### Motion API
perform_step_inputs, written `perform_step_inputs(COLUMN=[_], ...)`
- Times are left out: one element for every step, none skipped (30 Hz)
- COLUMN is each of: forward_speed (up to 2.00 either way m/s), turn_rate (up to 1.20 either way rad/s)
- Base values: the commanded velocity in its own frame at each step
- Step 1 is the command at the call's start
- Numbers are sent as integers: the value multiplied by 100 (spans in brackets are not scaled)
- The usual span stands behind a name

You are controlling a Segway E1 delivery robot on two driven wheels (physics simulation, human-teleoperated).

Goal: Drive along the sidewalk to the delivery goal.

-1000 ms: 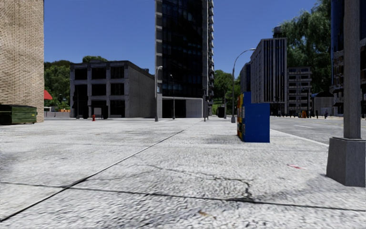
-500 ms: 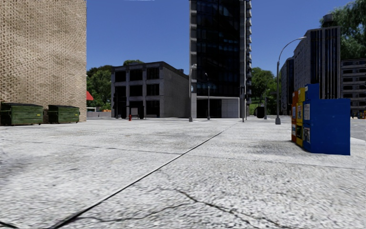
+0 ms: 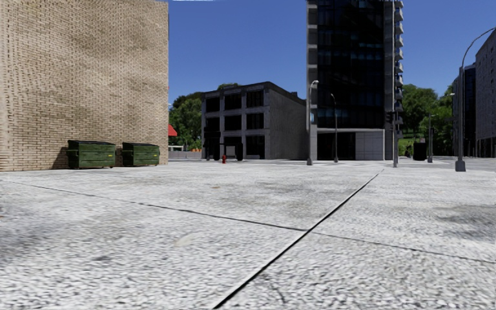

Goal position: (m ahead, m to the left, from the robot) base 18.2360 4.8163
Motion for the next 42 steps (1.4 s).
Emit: perform_step_inputs(forward_speed=[200,200,200,200,200,200,200,200,200,200,200,200,200,200,200,200,200,200,200,200,200,200,200,200,200,200,200,200,200,200,200,200,200,200,200,200,200,200,200,200,200,200], turn_rate=[49,49,49,49,49,49,49,49,49,49,48,48,0,0,0,0,0,0,0,0,0,0,0,0,0,0,0,0,0,0,0,0,0,0,0,0,0,0,0,0,0,0])
